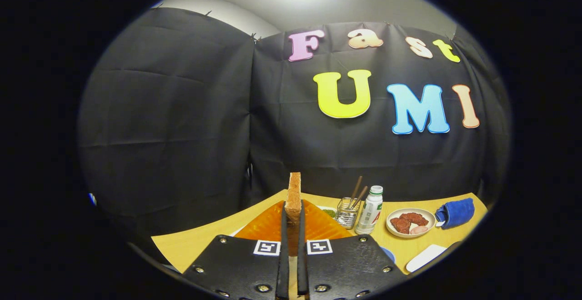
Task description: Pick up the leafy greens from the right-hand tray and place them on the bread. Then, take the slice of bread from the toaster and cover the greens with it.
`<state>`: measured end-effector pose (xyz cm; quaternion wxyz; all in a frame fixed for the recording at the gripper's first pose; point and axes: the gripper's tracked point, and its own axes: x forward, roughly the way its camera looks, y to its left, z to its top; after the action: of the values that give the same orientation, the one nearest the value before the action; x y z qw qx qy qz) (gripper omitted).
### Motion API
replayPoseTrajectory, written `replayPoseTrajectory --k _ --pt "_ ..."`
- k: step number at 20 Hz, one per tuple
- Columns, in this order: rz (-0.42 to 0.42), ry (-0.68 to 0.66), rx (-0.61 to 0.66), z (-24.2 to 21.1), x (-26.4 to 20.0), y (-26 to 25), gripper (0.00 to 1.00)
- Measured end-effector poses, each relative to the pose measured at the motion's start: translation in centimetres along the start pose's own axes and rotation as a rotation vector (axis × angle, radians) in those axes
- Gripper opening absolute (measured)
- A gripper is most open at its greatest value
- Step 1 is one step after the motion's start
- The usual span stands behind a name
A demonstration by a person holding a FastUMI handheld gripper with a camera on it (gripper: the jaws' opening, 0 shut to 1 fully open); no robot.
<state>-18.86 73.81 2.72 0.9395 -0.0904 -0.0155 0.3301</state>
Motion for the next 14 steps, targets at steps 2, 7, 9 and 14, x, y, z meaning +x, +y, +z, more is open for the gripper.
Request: replayPoseTrajectory --k 2,7,9,14 --pt "-0.008 0.015 -0.015 -1.0 -0.6 -1.1 0.07" --pt "-0.050 0.034 -0.028 -3.7 -2.4 -4.4 0.07" --pt "-0.063 0.054 -0.035 -5.1 -2.7 -5.4 0.07" --pt "-0.075 0.116 -0.022 -9.0 -3.1 -7.0 0.07"
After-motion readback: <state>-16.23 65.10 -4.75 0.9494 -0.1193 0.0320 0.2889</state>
